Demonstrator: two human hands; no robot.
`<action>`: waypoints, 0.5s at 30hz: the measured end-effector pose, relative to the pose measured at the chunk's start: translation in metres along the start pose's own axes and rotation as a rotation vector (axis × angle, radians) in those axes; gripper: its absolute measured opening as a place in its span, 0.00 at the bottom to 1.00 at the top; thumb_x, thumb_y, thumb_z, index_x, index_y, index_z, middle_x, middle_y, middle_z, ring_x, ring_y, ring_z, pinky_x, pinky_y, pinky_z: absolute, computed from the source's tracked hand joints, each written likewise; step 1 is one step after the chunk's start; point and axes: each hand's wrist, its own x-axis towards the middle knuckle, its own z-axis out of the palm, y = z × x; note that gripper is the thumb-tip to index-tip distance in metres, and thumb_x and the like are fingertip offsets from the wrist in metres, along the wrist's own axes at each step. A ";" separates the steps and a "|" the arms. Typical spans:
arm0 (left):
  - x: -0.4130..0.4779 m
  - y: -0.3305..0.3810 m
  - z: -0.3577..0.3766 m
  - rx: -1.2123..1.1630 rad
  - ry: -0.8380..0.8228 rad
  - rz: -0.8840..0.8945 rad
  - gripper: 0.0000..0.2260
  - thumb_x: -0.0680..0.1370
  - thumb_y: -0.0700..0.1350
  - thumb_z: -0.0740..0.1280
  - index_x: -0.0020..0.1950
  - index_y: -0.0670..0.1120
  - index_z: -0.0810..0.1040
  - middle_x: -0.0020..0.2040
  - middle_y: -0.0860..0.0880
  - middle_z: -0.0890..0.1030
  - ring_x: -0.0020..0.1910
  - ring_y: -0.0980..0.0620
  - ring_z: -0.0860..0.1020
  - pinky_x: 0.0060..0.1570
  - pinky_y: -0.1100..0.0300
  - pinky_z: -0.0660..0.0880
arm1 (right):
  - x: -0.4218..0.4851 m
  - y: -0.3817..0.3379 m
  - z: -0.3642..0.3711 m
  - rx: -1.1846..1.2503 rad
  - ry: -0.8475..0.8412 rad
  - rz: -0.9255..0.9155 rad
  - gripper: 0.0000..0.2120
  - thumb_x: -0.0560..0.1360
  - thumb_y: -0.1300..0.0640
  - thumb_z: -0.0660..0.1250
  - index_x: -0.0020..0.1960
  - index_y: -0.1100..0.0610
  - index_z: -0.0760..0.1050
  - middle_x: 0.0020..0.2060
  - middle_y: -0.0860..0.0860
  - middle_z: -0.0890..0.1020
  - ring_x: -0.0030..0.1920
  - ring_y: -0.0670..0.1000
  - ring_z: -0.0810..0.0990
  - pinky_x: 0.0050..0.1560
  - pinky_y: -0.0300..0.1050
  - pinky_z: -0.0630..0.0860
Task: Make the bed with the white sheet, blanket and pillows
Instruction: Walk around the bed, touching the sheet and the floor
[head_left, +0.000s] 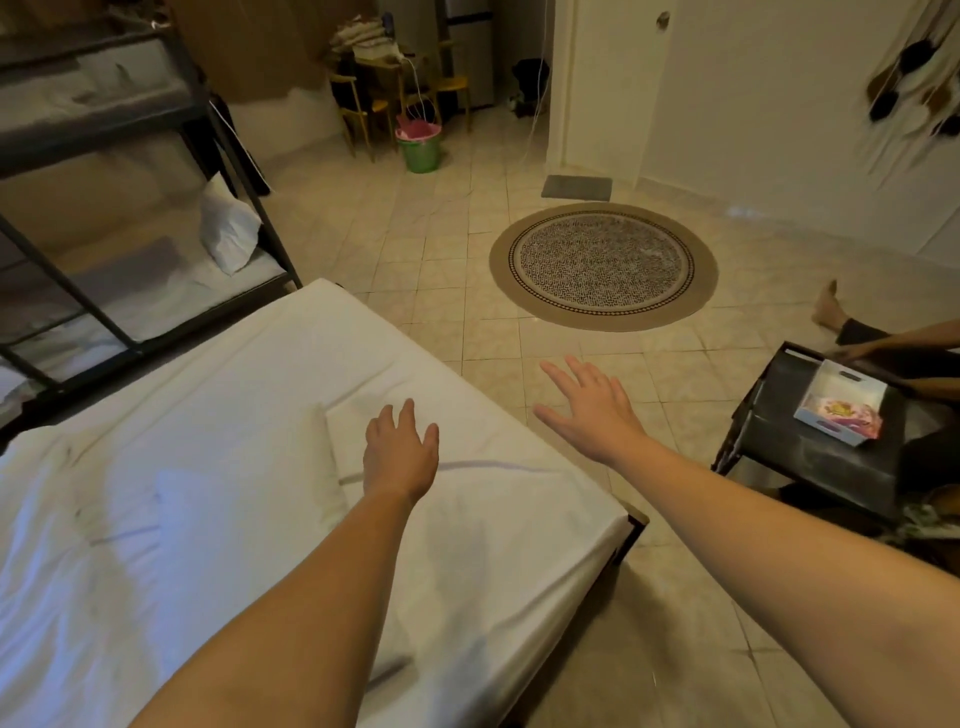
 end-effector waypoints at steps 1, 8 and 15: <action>0.008 0.008 0.002 0.006 0.008 -0.014 0.28 0.85 0.58 0.53 0.83 0.50 0.56 0.82 0.45 0.56 0.80 0.44 0.53 0.75 0.45 0.62 | 0.012 0.009 -0.003 -0.002 -0.005 -0.009 0.34 0.78 0.29 0.52 0.80 0.36 0.47 0.82 0.46 0.49 0.81 0.52 0.47 0.80 0.58 0.44; 0.038 0.070 0.037 -0.008 0.091 -0.200 0.28 0.85 0.58 0.54 0.83 0.50 0.56 0.82 0.45 0.56 0.80 0.44 0.53 0.75 0.45 0.61 | 0.105 0.085 -0.022 -0.054 -0.081 -0.160 0.34 0.78 0.29 0.52 0.81 0.36 0.47 0.82 0.47 0.50 0.81 0.53 0.48 0.79 0.59 0.45; 0.034 0.136 0.064 -0.057 0.194 -0.448 0.28 0.85 0.59 0.54 0.83 0.51 0.55 0.83 0.46 0.55 0.81 0.45 0.52 0.76 0.46 0.59 | 0.182 0.130 -0.055 -0.108 -0.186 -0.400 0.34 0.78 0.29 0.52 0.81 0.38 0.48 0.82 0.49 0.51 0.81 0.55 0.49 0.79 0.61 0.48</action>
